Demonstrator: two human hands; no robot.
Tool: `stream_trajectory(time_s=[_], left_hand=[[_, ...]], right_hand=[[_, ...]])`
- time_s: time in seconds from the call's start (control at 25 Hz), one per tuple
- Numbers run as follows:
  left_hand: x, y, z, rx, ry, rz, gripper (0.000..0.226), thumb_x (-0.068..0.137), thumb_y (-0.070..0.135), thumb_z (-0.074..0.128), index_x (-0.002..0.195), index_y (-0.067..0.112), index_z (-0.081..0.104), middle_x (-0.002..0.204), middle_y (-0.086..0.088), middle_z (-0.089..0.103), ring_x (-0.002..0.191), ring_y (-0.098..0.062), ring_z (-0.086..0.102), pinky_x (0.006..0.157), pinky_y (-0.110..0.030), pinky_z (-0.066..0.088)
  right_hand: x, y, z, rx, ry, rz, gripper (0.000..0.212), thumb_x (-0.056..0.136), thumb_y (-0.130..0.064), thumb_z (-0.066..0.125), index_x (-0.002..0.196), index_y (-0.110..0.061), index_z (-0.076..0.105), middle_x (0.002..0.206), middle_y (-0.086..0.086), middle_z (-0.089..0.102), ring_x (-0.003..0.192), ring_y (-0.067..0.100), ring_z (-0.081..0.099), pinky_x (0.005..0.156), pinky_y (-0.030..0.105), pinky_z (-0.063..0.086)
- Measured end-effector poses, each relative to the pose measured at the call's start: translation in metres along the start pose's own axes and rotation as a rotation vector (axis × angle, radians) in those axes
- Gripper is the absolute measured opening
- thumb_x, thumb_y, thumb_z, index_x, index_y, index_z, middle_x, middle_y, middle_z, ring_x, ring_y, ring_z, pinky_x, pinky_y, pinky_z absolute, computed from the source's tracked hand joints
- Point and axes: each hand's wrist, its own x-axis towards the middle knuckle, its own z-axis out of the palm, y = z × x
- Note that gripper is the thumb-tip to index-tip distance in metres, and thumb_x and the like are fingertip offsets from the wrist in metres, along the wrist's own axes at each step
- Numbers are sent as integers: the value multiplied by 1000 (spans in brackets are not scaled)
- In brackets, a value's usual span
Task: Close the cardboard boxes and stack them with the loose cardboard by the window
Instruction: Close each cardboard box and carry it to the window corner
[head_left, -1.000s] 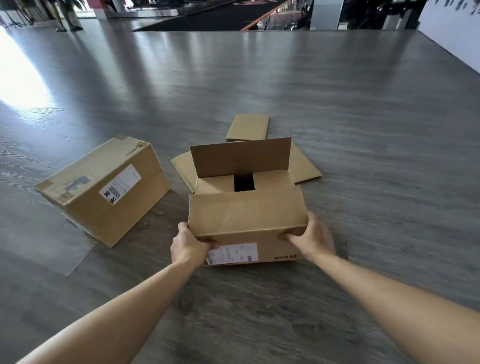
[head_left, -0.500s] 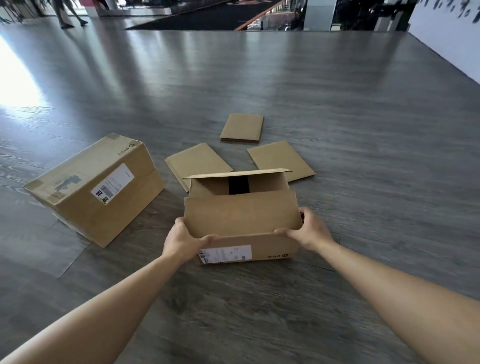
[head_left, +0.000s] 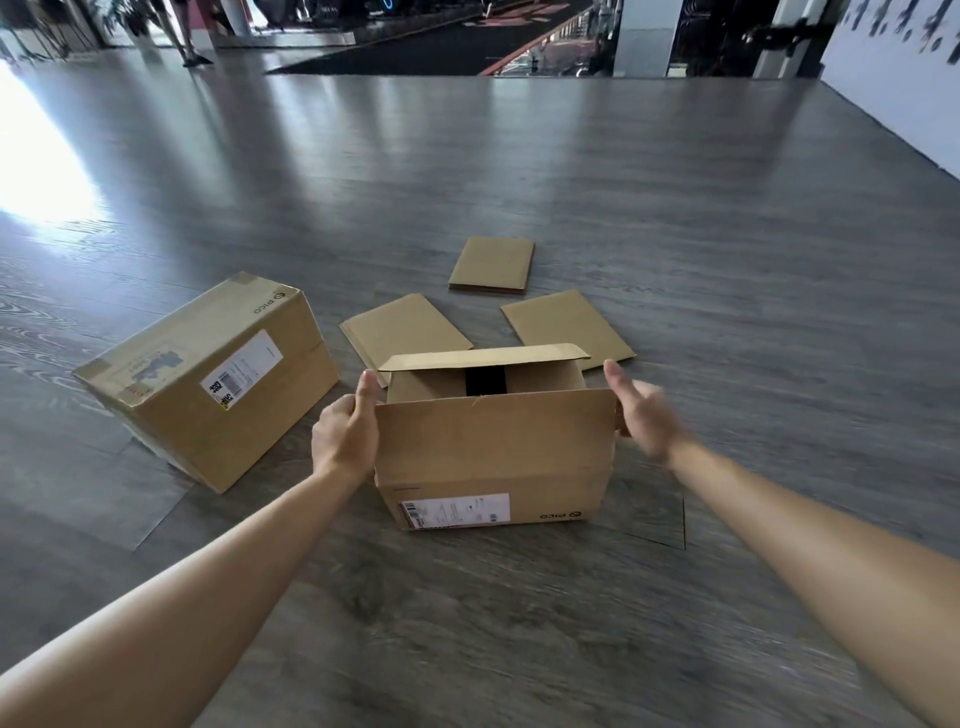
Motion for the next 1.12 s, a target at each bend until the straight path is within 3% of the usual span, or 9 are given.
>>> stream_trajectory(time_s=[0.08,0.2,0.28,0.36,0.44,0.56,0.76,0.88,1.12], left_hand=[[0,1,-12,32,-93,33,70,97,69,37,84,14,77,83,-5,72,85,-28,66,82,-42,50],[-4,-5,-22,296,-455,152,51,91,66,55,86,22,80,88,0,76,87,-30,69,72,-32,50],[-11,-9,-18,519,-719,157,56,83,70,63,125,33,70,128,2,68,115,-23,62,87,-30,47],[-18,-15,-8,704,-861,145,104,71,80,67,157,37,27,165,0,24,150,-21,25,118,-36,27],[-29,-24,6,880,-840,251,134,61,87,67,160,33,-6,167,-4,-12,154,-22,-11,124,-41,3],[-40,-39,29,987,-809,379,146,58,89,65,157,25,-21,162,-11,-30,148,-29,-29,124,-48,-8],[-30,-29,61,829,-600,303,121,73,94,34,161,20,-3,167,-7,-14,153,-25,-18,124,-51,-6],[-28,-21,75,871,-430,217,113,80,86,38,161,15,2,168,-6,-10,154,-29,-13,120,-61,3],[-30,-13,89,838,-370,15,126,76,86,51,160,10,-6,167,-15,-11,153,-38,-9,115,-68,17]], right_hand=[[-5,-9,-12,65,-85,-4,93,80,-86,33,83,-4,76,73,6,73,76,25,68,79,41,54],[-15,-15,-23,-45,-332,3,74,81,-75,41,89,-12,78,89,4,77,87,22,72,75,30,52],[-23,-11,-19,-264,-523,3,60,82,-71,50,111,-23,72,116,1,72,103,16,68,88,31,53],[-28,0,-7,-698,-653,-36,71,84,-76,52,141,-33,50,150,-2,47,133,17,48,110,40,39],[-39,15,14,-1048,-634,-78,92,82,-81,46,156,-30,25,163,5,21,148,26,23,120,48,22],[-51,30,39,-1132,-478,-148,95,82,-83,38,153,-23,27,161,11,19,148,30,18,119,54,18],[-29,15,68,-964,-215,-105,77,88,-78,31,136,-20,47,142,9,45,136,30,36,110,54,29],[-14,7,88,-996,-152,-26,79,84,-77,45,137,-18,45,142,10,42,137,34,33,107,58,32],[5,11,107,-984,-35,155,108,61,-86,60,141,-18,36,144,13,32,132,38,32,95,60,43]])
